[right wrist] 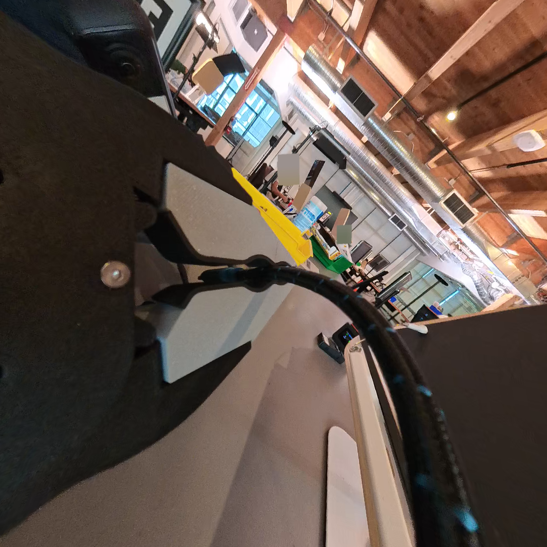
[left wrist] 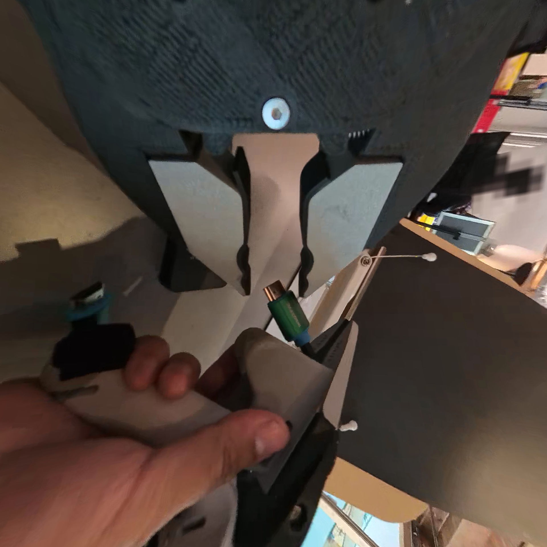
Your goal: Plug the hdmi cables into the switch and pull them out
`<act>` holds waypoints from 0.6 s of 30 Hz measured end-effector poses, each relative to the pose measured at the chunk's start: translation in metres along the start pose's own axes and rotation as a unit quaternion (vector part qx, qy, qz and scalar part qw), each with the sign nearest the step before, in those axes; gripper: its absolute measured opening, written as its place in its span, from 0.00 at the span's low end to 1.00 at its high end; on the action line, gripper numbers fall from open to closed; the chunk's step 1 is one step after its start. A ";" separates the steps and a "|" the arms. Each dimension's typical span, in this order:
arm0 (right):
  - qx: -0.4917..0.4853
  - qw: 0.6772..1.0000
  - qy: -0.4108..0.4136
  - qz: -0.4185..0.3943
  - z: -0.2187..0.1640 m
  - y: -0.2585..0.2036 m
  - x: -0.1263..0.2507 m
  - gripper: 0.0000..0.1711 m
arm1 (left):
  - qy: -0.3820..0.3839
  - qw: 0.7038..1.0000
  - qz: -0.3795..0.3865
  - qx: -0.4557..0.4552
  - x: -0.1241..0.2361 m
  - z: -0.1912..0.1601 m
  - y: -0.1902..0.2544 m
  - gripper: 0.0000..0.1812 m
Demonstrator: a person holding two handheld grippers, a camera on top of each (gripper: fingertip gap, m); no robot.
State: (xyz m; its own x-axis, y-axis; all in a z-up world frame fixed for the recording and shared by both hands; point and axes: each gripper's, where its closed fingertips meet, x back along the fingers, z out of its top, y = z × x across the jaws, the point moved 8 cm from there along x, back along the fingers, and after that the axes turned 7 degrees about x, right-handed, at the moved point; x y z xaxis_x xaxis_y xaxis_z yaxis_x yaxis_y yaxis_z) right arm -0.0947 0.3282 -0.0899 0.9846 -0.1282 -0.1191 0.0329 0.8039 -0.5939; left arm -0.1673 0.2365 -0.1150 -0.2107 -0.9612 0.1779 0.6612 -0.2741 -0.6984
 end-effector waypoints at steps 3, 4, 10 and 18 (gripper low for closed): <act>-0.003 1.000 -0.009 0.017 -0.002 -0.003 -0.003 0.00 | 0.006 1.000 0.016 -0.008 0.000 0.001 -0.002 0.13; 0.001 1.000 -0.011 0.017 -0.003 -0.004 -0.004 0.00 | 0.001 0.999 0.025 -0.027 0.000 0.000 -0.003 0.13; 0.041 0.998 -0.021 0.040 0.004 -0.011 0.000 0.00 | 0.016 0.995 -0.035 0.096 0.006 0.001 -0.024 0.09; 0.072 0.989 -0.052 0.122 0.007 -0.025 -0.001 0.09 | 0.090 0.909 -0.208 0.349 0.023 -0.005 -0.053 0.08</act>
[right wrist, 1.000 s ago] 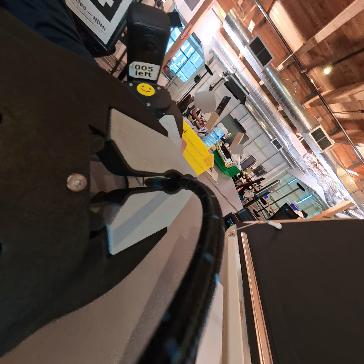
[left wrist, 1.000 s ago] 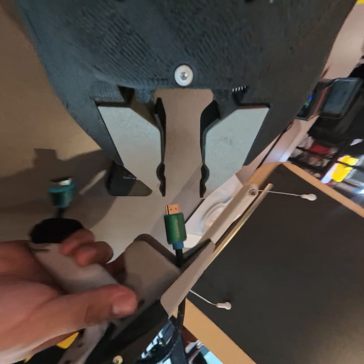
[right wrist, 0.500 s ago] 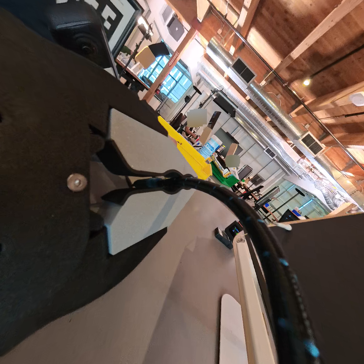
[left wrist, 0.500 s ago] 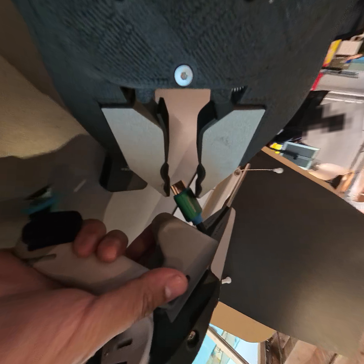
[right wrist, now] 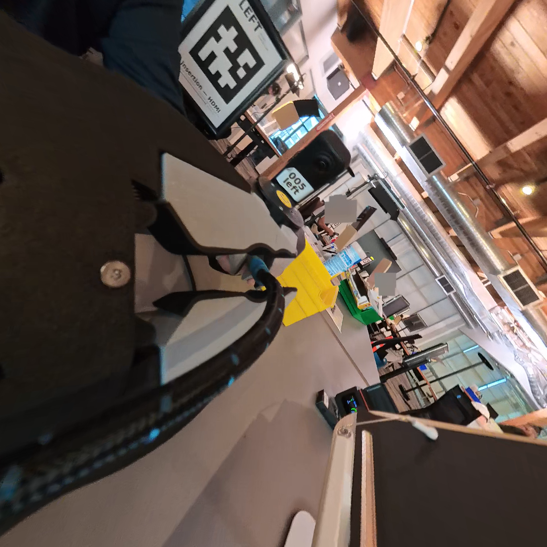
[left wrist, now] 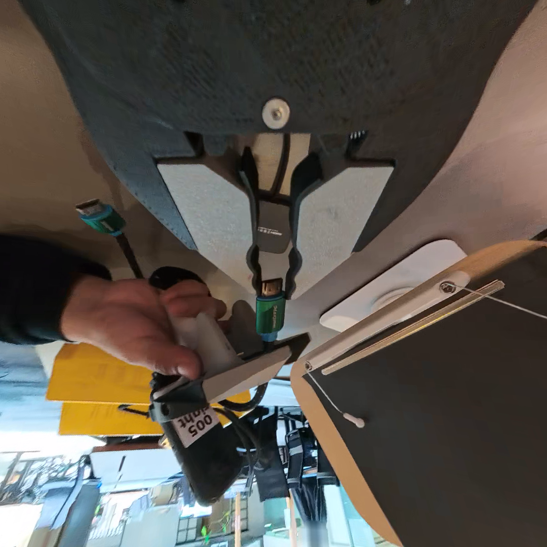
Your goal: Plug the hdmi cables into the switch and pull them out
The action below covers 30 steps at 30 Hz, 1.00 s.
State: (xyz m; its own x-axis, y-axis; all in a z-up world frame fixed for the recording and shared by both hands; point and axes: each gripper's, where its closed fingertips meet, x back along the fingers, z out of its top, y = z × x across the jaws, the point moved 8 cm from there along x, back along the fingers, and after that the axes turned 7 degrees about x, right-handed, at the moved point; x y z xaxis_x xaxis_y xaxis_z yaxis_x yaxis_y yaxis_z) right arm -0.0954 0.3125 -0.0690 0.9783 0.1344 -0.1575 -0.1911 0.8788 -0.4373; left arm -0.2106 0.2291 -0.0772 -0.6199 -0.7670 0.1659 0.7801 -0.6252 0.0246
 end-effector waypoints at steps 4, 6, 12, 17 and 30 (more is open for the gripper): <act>0.039 0.999 -0.001 0.019 0.003 -0.007 0.001 0.18 | 0.014 0.999 -0.026 0.033 0.002 0.003 0.001 0.08; 0.053 0.998 0.000 0.029 0.004 -0.009 0.002 0.19 | 0.025 0.998 -0.037 0.055 0.003 0.005 0.000 0.08; 0.058 0.998 -0.006 0.038 0.004 -0.009 0.004 0.18 | 0.036 0.995 -0.051 0.079 0.005 0.008 0.001 0.08; 0.071 0.997 -0.024 0.034 0.003 -0.009 0.005 0.22 | 0.040 0.995 -0.051 0.073 0.006 0.011 0.004 0.08; 0.117 0.991 -0.022 0.069 0.002 -0.022 0.005 0.14 | 0.051 0.986 -0.107 0.117 0.010 0.012 0.002 0.08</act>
State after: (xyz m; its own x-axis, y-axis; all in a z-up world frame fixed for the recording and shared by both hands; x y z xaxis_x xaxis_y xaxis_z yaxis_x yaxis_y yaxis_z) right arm -0.0861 0.2946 -0.0582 0.9475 0.2759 -0.1615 -0.3049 0.9318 -0.1970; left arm -0.2141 0.2216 -0.0640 -0.7688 -0.6387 0.0331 0.6209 -0.7330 0.2778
